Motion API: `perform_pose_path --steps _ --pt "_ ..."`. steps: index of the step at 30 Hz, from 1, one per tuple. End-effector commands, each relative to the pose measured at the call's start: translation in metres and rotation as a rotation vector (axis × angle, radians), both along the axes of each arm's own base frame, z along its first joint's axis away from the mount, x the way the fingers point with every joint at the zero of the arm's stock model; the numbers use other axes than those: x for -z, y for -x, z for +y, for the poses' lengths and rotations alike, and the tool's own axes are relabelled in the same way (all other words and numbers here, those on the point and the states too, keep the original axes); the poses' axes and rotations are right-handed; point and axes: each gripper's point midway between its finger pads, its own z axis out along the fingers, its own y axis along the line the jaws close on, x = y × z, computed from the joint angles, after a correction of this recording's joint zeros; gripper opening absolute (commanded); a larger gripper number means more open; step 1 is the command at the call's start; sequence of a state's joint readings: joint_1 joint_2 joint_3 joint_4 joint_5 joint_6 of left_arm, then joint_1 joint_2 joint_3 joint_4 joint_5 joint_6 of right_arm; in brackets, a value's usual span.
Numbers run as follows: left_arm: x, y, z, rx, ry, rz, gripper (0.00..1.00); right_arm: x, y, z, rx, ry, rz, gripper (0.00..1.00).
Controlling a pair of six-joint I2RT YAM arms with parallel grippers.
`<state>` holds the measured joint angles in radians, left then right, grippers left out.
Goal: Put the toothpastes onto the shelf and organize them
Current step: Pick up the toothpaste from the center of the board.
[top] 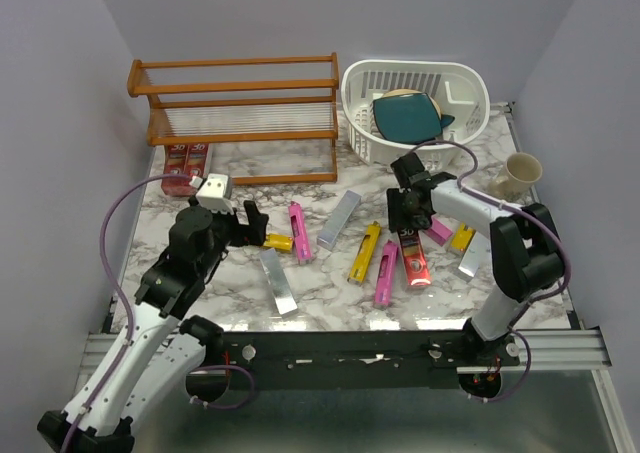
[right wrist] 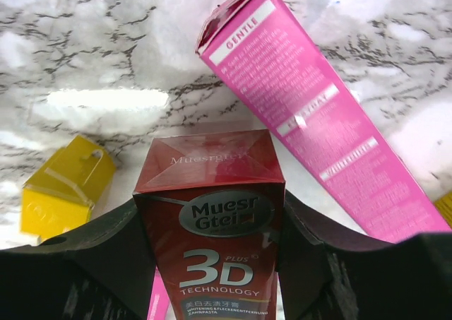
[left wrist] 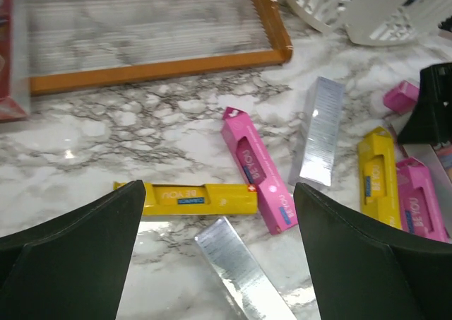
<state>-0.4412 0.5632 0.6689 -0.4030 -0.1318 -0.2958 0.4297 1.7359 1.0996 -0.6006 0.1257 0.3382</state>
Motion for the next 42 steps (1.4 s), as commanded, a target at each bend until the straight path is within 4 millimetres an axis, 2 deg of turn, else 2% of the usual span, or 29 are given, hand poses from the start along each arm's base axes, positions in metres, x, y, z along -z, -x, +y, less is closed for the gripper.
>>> perform_pose_path --steps 1,4,5,6,11,12,13,14,16,17,19,20,21,22,23,24,25,26,27,28,29,31,32,34,35,37,38,40,42 --pt "-0.013 0.013 -0.052 0.202 0.161 0.068 0.99 -0.03 0.005 -0.003 0.1 -0.048 -0.055 0.24" --pt "-0.017 0.014 -0.075 0.243 0.196 0.049 0.99 -0.042 0.01 0.002 0.124 -0.106 -0.074 0.23" --pt "-0.015 0.008 -0.078 0.216 0.191 0.052 0.99 -0.046 0.011 0.003 0.131 -0.115 -0.078 0.23" --pt "-0.016 0.018 -0.097 0.272 0.189 0.053 0.99 -0.048 0.015 0.003 0.141 -0.127 -0.077 0.21" --pt "-0.014 0.027 -0.155 0.291 0.146 -0.003 0.99 -0.079 0.022 0.011 0.215 -0.24 -0.131 0.2" --pt "-0.017 0.023 -0.158 0.246 0.139 -0.025 0.99 -0.08 0.024 0.012 0.229 -0.262 -0.133 0.2" --pt "-0.018 0.034 -0.174 0.283 0.139 -0.032 0.99 -0.085 0.026 0.014 0.25 -0.288 -0.134 0.19" --pt "-0.013 0.032 -0.185 0.277 0.126 -0.033 0.99 -0.088 0.028 0.015 0.257 -0.299 -0.136 0.19" --pt "-0.019 0.033 -0.198 0.257 0.119 -0.06 0.99 -0.096 0.031 0.015 0.281 -0.327 -0.148 0.18" --pt "-0.012 0.041 -0.215 0.286 0.097 -0.059 0.99 -0.097 0.032 0.015 0.288 -0.331 -0.148 0.18" --pt "-0.019 0.044 -0.228 0.277 0.069 -0.086 0.99 -0.101 0.036 0.016 0.297 -0.347 -0.145 0.18" --pt "-0.006 0.055 -0.244 0.308 0.024 -0.076 0.99 -0.101 0.037 0.016 0.298 -0.352 -0.143 0.18" --pt "-0.016 0.056 -0.253 0.302 0.028 -0.088 0.99 -0.102 0.038 0.018 0.296 -0.364 -0.137 0.18" --pt "-0.014 0.06 -0.26 0.305 0.002 -0.089 0.99 -0.102 0.039 0.018 0.301 -0.367 -0.135 0.18" --pt "0.001 0.059 -0.264 0.277 -0.072 -0.081 0.99 -0.102 0.041 0.023 0.294 -0.39 -0.114 0.18" --pt "-0.009 0.067 -0.276 0.286 -0.072 -0.09 0.99 -0.102 0.041 0.024 0.297 -0.395 -0.111 0.18" --pt "-0.006 0.069 -0.279 0.274 -0.1 -0.091 0.99 -0.1 0.043 0.026 0.295 -0.4 -0.098 0.18" --pt "0.008 0.067 -0.277 0.233 -0.18 -0.091 0.99 -0.1 0.044 0.026 0.298 -0.402 -0.093 0.18" --pt "0.01 0.073 -0.281 0.235 -0.209 -0.095 0.99 -0.1 0.044 0.027 0.299 -0.406 -0.091 0.18" --pt "0.002 0.072 -0.286 0.216 -0.213 -0.103 0.99 -0.099 0.045 0.028 0.298 -0.41 -0.084 0.18" --pt "0.017 0.074 -0.285 0.208 -0.291 -0.092 0.99 -0.098 0.045 0.028 0.303 -0.409 -0.082 0.18" --pt "0.012 0.076 -0.29 0.183 -0.323 -0.103 0.99 -0.098 0.046 0.028 0.306 -0.411 -0.079 0.18" --pt "0.025 0.078 -0.291 0.184 -0.393 -0.097 0.99 -0.097 0.045 0.027 0.308 -0.409 -0.08 0.18" --pt "0.021 0.086 -0.301 0.187 -0.406 -0.107 0.99 -0.095 0.045 0.027 0.313 -0.405 -0.078 0.18" --pt "0.032 0.089 -0.302 0.188 -0.465 -0.108 0.99 -0.095 0.045 0.027 0.317 -0.405 -0.077 0.18" --pt "0.029 0.095 -0.31 0.18 -0.469 -0.108 0.99 -0.093 0.044 0.026 0.319 -0.399 -0.074 0.18" --pt "0.041 0.099 -0.308 0.188 -0.537 -0.099 0.99 -0.092 0.044 0.027 0.321 -0.398 -0.071 0.18" --pt "0.038 0.104 -0.315 0.179 -0.523 -0.085 0.99 -0.09 0.043 0.026 0.324 -0.39 -0.069 0.18" --pt "0.049 0.108 -0.314 0.184 -0.584 -0.078 0.99 -0.088 0.042 0.026 0.33 -0.388 -0.068 0.18"
